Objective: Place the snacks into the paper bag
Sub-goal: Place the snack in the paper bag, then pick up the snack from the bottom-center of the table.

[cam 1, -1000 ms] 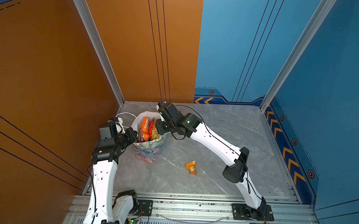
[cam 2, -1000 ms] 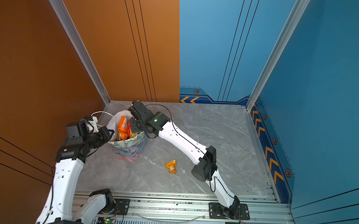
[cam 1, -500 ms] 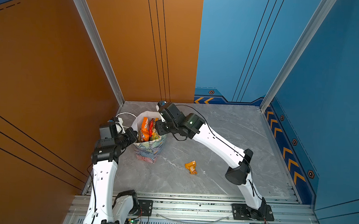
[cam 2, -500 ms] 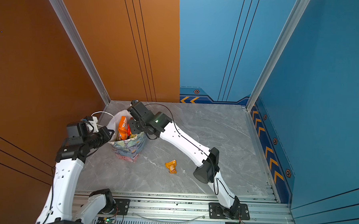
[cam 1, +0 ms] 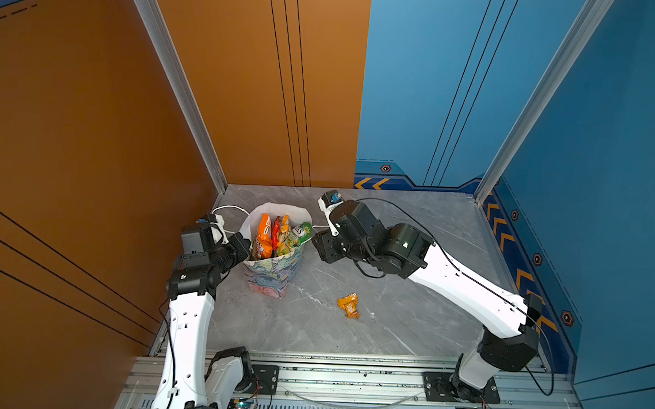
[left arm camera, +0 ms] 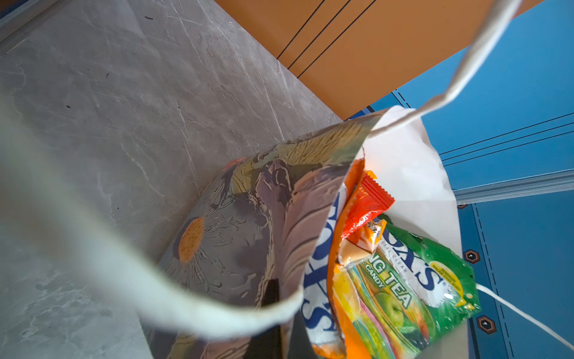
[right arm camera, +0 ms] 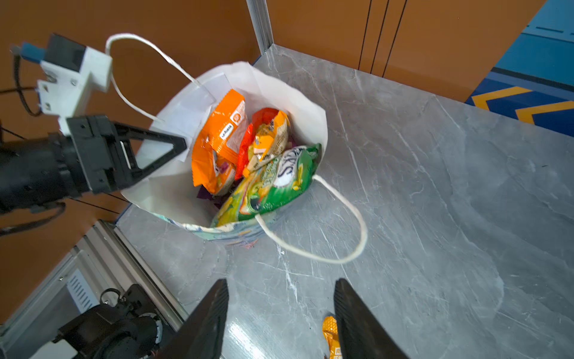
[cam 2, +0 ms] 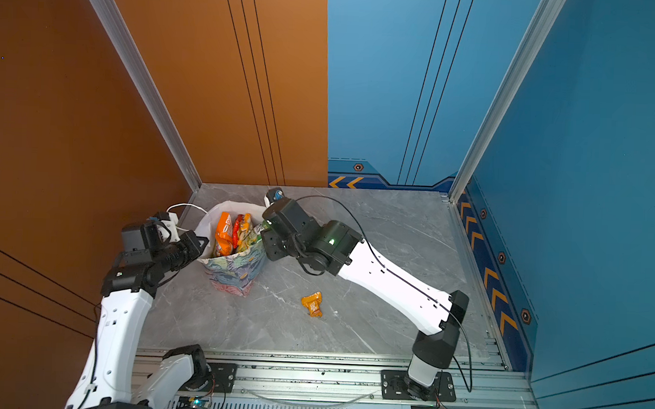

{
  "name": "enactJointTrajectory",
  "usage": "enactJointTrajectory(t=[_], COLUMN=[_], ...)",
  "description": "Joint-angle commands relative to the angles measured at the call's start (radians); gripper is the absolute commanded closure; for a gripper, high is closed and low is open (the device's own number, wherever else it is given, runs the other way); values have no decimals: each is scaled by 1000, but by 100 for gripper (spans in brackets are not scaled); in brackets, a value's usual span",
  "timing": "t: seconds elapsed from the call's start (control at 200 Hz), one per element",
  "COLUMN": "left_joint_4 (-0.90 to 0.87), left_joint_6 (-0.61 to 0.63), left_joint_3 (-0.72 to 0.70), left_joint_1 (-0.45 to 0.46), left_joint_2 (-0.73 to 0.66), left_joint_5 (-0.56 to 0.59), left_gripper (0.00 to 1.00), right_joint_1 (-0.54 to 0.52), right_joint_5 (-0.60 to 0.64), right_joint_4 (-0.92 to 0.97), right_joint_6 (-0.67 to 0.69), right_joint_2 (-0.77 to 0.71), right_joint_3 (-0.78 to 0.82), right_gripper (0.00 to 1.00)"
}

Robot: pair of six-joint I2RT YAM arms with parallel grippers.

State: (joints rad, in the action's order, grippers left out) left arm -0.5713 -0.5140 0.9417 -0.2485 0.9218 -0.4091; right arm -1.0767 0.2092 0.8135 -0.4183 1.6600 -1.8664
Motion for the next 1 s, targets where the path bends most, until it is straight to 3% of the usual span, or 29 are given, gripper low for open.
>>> enactJointTrajectory(t=[0.0,0.18,0.416,0.681,0.996], left_joint_4=[71,71,71,71,72], left_joint_6=[4,6,5,5,6], left_joint_3=[-3,-3,-4,-4,-4], left_joint_1=[-4,-9,-12,-11,-7], left_joint_2=[-13,-13,-14,-16,-11], left_joint_5=[-36,-30,-29,-27,-30], left_gripper=[100,100,100,100,100], right_joint_1=[-12,-11,-8,18,30], right_joint_5=[73,112,106,45,-56], right_joint_4=[-86,-172,-213,-247,-222], right_joint_6=[-17,-111,-224,-346,-407], right_joint_2=[-117,-269,-304,-193,16], right_joint_3=[192,484,669,759,733], right_gripper=[40,36,31,24,23])
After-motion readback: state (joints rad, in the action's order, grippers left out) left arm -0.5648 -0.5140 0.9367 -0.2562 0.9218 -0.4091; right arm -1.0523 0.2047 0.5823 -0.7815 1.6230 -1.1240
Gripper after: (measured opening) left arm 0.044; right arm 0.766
